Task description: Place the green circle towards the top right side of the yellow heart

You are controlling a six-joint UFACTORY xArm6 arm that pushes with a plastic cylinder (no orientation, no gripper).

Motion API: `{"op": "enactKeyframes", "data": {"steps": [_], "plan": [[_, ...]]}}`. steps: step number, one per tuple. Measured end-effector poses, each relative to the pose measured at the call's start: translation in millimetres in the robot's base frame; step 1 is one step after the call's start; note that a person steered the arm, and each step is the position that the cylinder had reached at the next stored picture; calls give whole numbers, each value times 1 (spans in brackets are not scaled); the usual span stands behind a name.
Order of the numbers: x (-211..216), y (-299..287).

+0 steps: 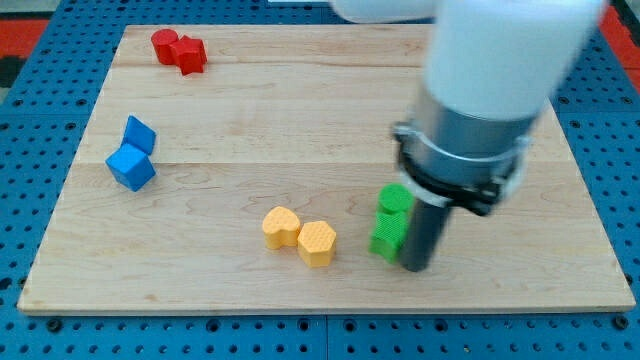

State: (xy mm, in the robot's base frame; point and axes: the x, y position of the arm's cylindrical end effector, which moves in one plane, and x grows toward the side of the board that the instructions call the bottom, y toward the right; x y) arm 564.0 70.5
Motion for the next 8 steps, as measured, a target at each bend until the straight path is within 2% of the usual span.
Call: {"op": "enactKeyframes", "data": {"steps": [1,2,3,4,8], "plan": [[-11,-14],[-37,57],[-84,36],[-84,-12],[-98,-15]]}}
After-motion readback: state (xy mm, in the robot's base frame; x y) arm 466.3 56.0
